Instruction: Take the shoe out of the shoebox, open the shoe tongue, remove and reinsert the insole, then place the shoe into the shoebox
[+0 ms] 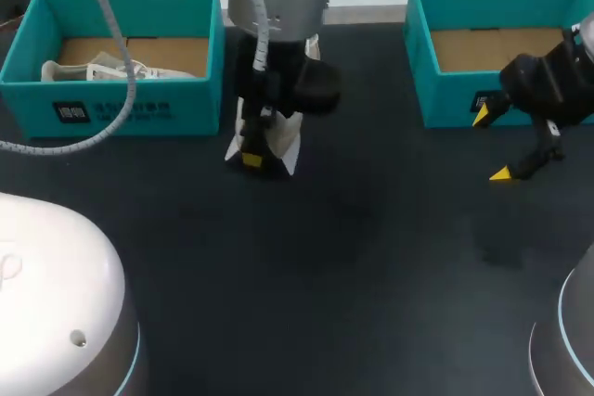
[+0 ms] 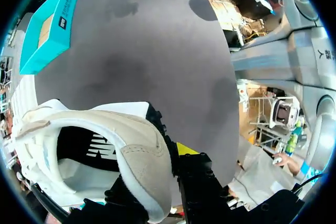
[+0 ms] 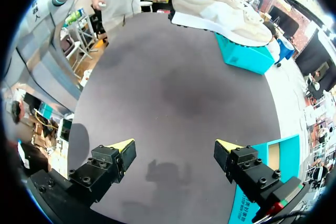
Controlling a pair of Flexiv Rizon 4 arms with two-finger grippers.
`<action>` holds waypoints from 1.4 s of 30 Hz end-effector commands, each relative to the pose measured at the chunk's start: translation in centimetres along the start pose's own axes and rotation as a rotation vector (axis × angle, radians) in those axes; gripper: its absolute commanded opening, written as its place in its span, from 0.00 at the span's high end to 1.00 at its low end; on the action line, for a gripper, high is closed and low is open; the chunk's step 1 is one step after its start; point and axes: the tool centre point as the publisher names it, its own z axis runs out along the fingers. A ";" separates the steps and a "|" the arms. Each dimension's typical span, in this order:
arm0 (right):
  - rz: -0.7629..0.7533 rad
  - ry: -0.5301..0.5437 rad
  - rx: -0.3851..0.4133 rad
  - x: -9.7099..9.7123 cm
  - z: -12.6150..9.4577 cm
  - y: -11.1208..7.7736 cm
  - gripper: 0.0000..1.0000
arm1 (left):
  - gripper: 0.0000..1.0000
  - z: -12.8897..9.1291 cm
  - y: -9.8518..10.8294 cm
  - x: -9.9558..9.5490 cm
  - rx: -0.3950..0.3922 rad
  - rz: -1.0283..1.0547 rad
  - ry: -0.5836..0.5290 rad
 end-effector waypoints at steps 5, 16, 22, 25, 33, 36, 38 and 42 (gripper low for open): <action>0.001 0.001 0.003 0.0 0.1 0.0 0.00 | 1.00 0.5 11.6 -4.5 0.011 0.172 0.024; 0.001 0.001 0.003 0.0 0.1 0.0 0.00 | 1.00 1.1 23.2 -8.1 0.012 0.073 -0.029; 0.001 0.001 0.003 0.0 0.1 0.0 0.00 | 1.00 0.8 29.0 -8.8 0.053 0.048 -0.041; 0.001 0.001 0.003 0.0 0.1 0.0 0.00 | 1.00 0.7 32.0 -9.3 0.101 0.014 -0.031; 0.001 0.001 0.003 0.0 0.1 0.0 0.00 | 1.00 0.7 33.3 -9.5 0.118 -0.012 -0.025; 0.001 0.001 0.003 0.0 0.1 0.0 0.00 | 1.00 0.7 33.3 -9.5 0.118 -0.012 -0.025; 0.001 0.001 0.003 0.0 0.1 0.0 0.00 | 1.00 0.7 33.3 -9.5 0.118 -0.012 -0.025; 0.001 0.001 0.003 0.0 0.1 0.0 0.00 | 1.00 0.7 33.3 -9.5 0.118 -0.012 -0.025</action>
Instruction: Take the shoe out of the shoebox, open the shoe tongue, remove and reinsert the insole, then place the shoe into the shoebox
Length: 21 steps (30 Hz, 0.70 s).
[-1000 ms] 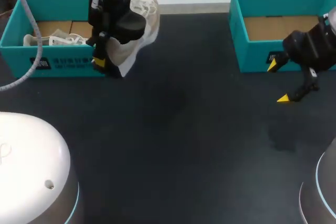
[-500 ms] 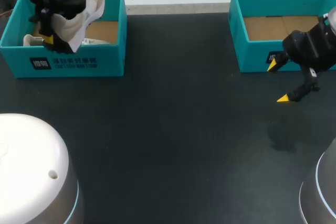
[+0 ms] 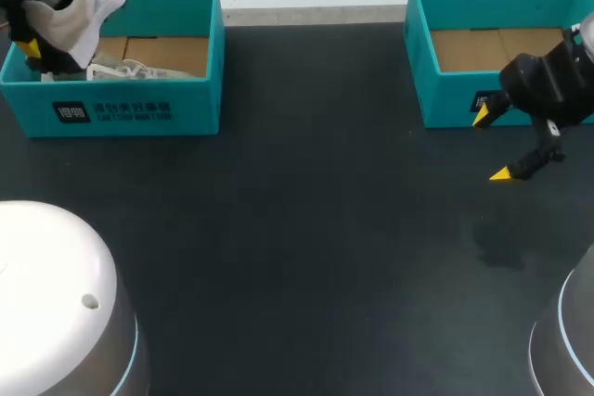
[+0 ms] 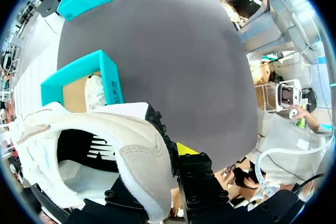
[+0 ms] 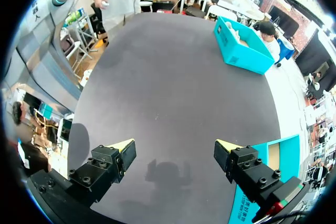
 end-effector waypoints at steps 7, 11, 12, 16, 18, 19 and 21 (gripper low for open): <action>0.001 0.000 0.003 0.0 0.1 0.0 0.00 | 1.00 0.0 0.4 -0.2 -0.002 0.016 0.004; 0.001 0.000 0.003 0.0 0.1 0.0 0.00 | 1.00 0.3 2.5 -2.3 0.006 0.034 0.043; 0.001 0.000 0.003 0.0 0.1 0.0 0.00 | 1.00 0.3 3.0 -2.9 0.028 0.025 0.044; 0.001 0.000 0.003 0.0 0.1 0.0 0.00 | 1.00 0.7 5.2 -5.1 0.063 0.004 0.074; 0.001 0.000 0.003 0.0 0.1 0.0 0.00 | 1.00 1.3 6.2 -6.9 0.015 -0.086 0.036; 0.001 0.000 0.003 0.0 0.1 0.0 0.00 | 1.00 1.8 6.6 -7.6 -0.023 -0.103 0.014; 0.001 0.000 0.003 0.0 0.1 0.0 0.00 | 1.00 2.3 7.5 -8.8 -0.018 -0.110 0.016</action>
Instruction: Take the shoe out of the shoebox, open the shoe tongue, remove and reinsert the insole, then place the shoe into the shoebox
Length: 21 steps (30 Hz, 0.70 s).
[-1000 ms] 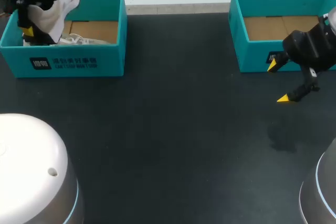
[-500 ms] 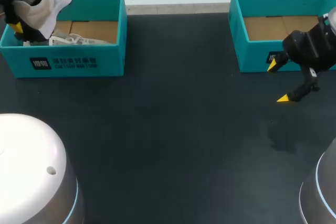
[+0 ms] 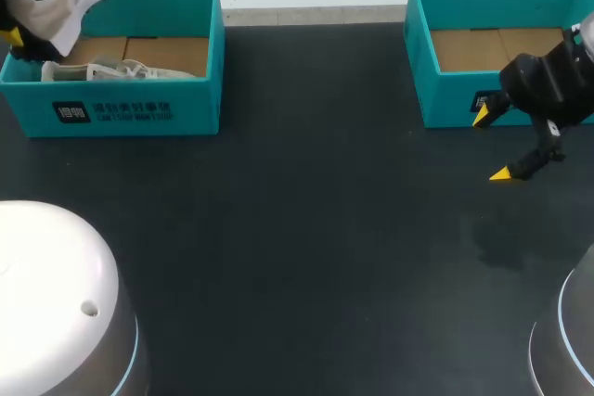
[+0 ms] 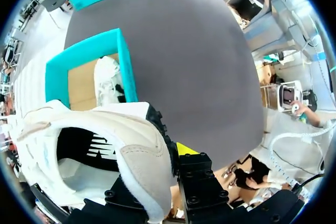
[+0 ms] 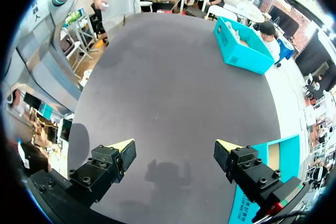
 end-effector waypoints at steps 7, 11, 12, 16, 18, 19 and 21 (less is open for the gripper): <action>0.001 0.001 0.003 0.0 0.1 0.0 0.00 | 1.00 2.7 3.4 -8.3 -0.039 -0.072 -0.037; 0.001 0.001 0.003 0.0 0.1 0.0 0.00 | 1.00 2.9 4.5 -10.4 -0.019 -0.058 -0.073; 0.001 0.001 0.003 0.0 0.1 0.0 0.00 | 1.00 2.8 4.7 -10.7 -0.007 -0.046 -0.070; 0.001 0.001 0.003 0.0 0.1 0.0 0.00 | 1.00 2.0 5.4 -11.5 -0.003 -0.047 -0.094; 0.001 0.001 0.003 0.0 0.1 0.0 0.00 | 1.00 1.6 5.7 -11.9 -0.023 -0.029 -0.097; 0.001 0.001 0.003 0.0 0.1 0.0 0.00 | 1.00 1.4 5.8 -12.1 -0.034 -0.029 -0.109; 0.001 0.001 0.003 0.0 0.1 0.0 0.00 | 1.00 1.1 5.9 -12.4 -0.058 -0.012 -0.097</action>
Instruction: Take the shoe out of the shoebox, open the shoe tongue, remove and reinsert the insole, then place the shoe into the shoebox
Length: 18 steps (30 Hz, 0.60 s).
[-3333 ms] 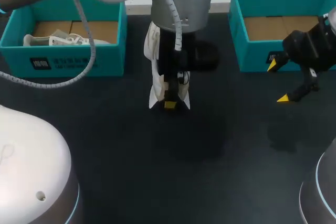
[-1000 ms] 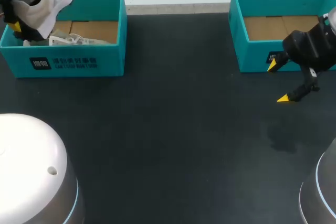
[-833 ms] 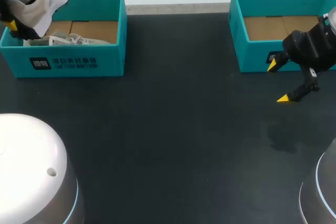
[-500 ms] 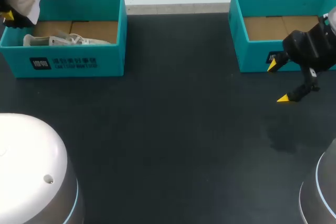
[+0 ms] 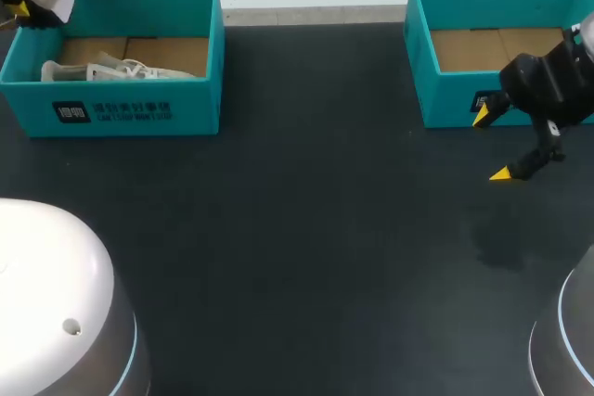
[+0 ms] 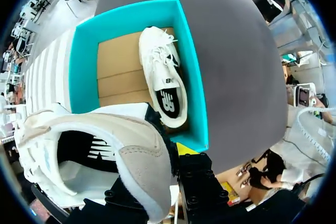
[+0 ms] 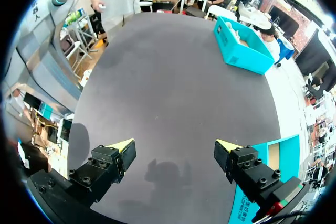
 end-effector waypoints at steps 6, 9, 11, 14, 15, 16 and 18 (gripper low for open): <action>0.001 0.000 0.003 -0.1 0.1 0.0 0.00 | 1.00 -0.9 -0.1 -0.6 -0.028 0.015 0.018; 0.001 0.000 0.003 -0.1 0.1 0.0 0.00 | 1.00 -0.9 -0.1 -0.6 -0.028 0.015 0.018; 0.001 0.000 0.003 -0.1 0.1 0.0 0.00 | 1.00 -0.9 -0.1 -0.6 -0.028 0.015 0.018; 0.001 0.000 0.003 -0.1 0.1 0.0 0.00 | 1.00 -0.9 -0.1 -0.6 -0.028 0.015 0.018; 0.001 0.000 0.003 -0.1 0.1 0.0 0.00 | 1.00 -0.9 -0.1 -0.6 -0.028 0.015 0.018; 0.001 0.000 0.003 -0.1 0.1 0.0 0.00 | 1.00 -1.1 -0.3 -0.4 -0.005 0.121 0.045; 0.001 0.000 0.003 -0.1 0.1 0.0 0.00 | 1.00 -1.5 0.0 -0.2 0.010 0.304 0.058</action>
